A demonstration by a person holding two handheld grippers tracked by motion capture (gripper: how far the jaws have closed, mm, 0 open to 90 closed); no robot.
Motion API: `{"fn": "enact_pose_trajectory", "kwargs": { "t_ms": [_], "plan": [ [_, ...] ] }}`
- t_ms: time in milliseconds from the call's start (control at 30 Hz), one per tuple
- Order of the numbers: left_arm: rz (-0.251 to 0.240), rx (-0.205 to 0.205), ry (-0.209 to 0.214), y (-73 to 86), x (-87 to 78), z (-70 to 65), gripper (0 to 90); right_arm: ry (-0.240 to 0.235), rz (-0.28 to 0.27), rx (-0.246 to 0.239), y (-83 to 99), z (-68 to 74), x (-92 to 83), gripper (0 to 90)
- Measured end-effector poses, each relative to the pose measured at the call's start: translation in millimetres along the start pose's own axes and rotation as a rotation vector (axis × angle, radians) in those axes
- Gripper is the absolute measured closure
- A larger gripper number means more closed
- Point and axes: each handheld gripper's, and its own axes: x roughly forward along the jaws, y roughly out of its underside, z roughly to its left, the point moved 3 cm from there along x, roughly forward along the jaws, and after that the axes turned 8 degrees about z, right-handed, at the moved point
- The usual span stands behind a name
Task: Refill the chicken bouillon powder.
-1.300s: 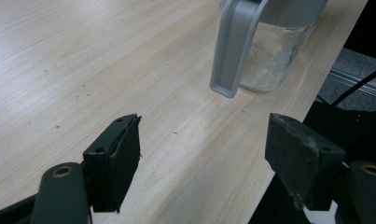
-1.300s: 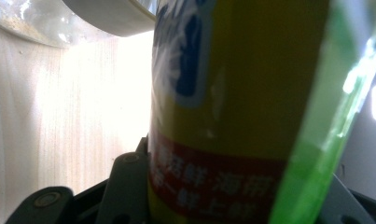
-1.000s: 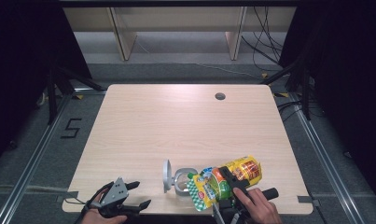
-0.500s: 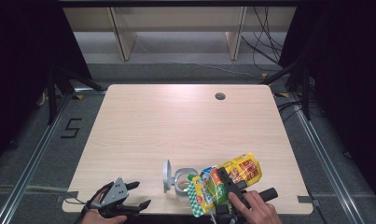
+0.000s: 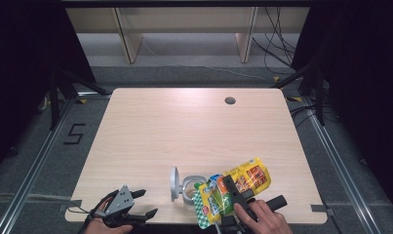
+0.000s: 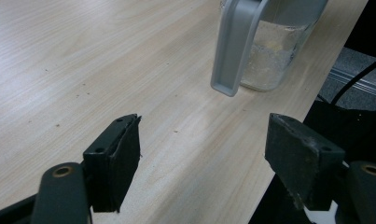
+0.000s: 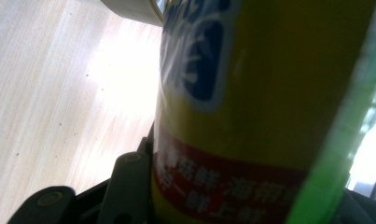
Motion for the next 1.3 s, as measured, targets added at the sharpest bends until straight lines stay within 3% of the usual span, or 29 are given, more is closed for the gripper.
{"fn": "enact_pose_trajectory", "kwargs": {
  "t_ms": [33,133,267,333,367,433,467,500,533,600,633,800,833,867,900,1033,1133,1200,1233,1300],
  "plan": [
    [-0.019,-0.019,0.014,-0.5,0.5,-2.3,26.1,0.000,0.000,0.000,0.0,0.0,0.0,60.0],
    [-0.016,-0.016,0.009,-0.4,0.4,-1.7,26.1,-0.015,0.008,0.012,-1.2,2.4,-1.5,60.0],
    [0.002,0.002,0.000,0.0,-0.1,0.1,26.0,0.002,-0.004,-0.029,-2.3,-1.6,-1.7,60.1],
    [-0.019,-0.019,0.013,-0.5,0.6,-2.1,26.0,0.001,0.006,-0.054,-1.9,-3.8,-2.2,60.0],
    [0.006,0.003,-0.001,0.2,0.1,0.2,26.0,0.002,0.017,-0.054,-1.1,-3.9,-2.5,60.1],
    [0.001,-0.001,0.001,0.0,0.3,-0.3,26.0,0.003,0.018,-0.060,-0.4,-3.9,-2.9,60.1],
    [-0.024,-0.027,0.015,-0.7,1.3,-2.8,26.0,0.006,0.020,-0.063,-0.6,-3.9,-3.2,60.0],
    [-0.018,-0.020,0.013,-0.6,0.9,-2.3,26.0,0.005,0.018,-0.043,-0.8,-2.4,-3.1,60.1],
    [-0.023,-0.027,0.015,-0.8,1.3,-2.8,26.0,0.012,0.016,-0.083,-2.0,-4.7,-3.3,60.1],
    [-0.017,-0.020,0.010,-0.5,1.0,-2.0,26.0,0.014,0.021,-0.078,-2.4,-3.3,-3.6,60.1],
    [0.002,0.001,-0.001,0.1,0.0,0.1,26.0,0.037,0.014,-0.153,-4.2,-5.4,-3.0,60.0],
    [-0.017,-0.015,0.012,-0.5,0.6,-2.1,26.0,0.040,0.013,-0.155,-5.5,-4.3,-3.1,60.1],
    [-0.017,-0.019,0.013,-0.4,0.7,-2.2,26.0,0.027,0.026,-0.088,-4.4,0.3,-3.9,60.1],
    [-0.017,-0.019,0.013,-0.4,0.7,-2.2,26.0,0.031,0.025,-0.093,-4.4,-0.2,-3.9,60.2],
    [-0.019,-0.017,0.006,-0.5,0.4,-1.6,26.0,0.045,0.015,-0.154,-4.3,-4.5,-3.2,60.1],
    [-0.022,-0.019,0.004,-0.6,0.3,-1.6,26.0,0.050,0.017,-0.166,-3.6,-5.8,-4.0,60.6],
    [-0.018,-0.012,0.010,-0.7,0.5,-1.9,26.0,0.040,0.021,-0.126,-3.1,-4.9,-5.2,60.7],
    [-0.020,-0.019,0.012,-0.6,0.5,-2.4,26.0,0.040,0.025,-0.134,-2.5,-5.5,-5.5,60.7],
    [-0.021,-0.019,0.012,-0.6,0.4,-2.3,26.0,0.049,0.016,-0.176,-2.0,-8.0,-4.5,60.7],
    [-0.022,-0.019,0.004,-0.5,0.4,-1.8,26.0,0.044,0.021,-0.181,-1.4,-7.2,-4.3,60.7]
  ]
}}
